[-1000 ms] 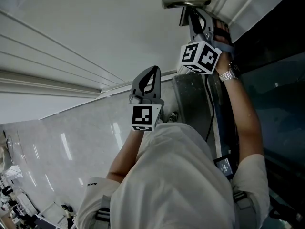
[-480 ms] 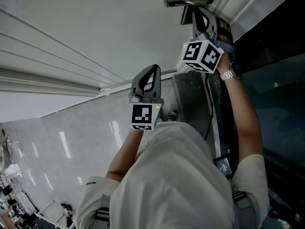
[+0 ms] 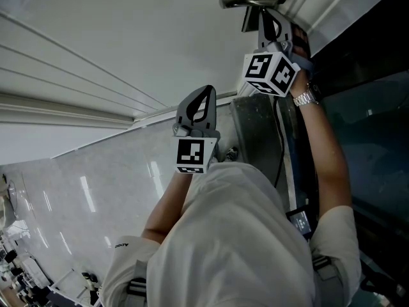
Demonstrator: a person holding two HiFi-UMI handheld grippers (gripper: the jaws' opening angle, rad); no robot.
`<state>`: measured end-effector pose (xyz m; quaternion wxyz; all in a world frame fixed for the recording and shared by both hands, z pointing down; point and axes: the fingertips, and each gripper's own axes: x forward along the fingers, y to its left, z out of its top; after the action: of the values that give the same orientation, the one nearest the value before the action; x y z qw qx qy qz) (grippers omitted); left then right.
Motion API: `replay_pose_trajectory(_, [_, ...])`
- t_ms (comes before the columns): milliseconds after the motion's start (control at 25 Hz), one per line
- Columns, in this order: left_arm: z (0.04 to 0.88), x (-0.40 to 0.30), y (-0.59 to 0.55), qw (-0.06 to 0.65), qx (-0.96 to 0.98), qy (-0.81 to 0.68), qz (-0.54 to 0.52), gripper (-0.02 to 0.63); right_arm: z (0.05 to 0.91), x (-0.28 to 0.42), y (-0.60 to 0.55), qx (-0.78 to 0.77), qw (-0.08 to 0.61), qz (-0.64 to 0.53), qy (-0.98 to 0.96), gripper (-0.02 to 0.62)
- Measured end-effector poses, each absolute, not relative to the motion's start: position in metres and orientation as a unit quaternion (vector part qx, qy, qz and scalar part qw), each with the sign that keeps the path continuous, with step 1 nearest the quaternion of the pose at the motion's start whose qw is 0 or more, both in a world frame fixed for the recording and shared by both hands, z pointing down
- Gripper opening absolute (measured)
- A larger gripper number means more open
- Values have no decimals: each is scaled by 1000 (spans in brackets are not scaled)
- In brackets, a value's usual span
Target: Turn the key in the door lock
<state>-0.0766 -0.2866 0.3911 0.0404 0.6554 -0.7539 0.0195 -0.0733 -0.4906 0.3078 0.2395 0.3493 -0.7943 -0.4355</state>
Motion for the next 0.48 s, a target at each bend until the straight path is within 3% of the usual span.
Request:
replay_pose_trajectory(200, [393, -75, -287, 42, 656, -754, 21, 9, 306, -72, -491, 362, 226, -404, -809, 12])
replay_pose_trajectory(480, [391, -76, -286, 41, 656, -754, 19, 9, 300, -68, -494, 385, 165, -235, -877, 11])
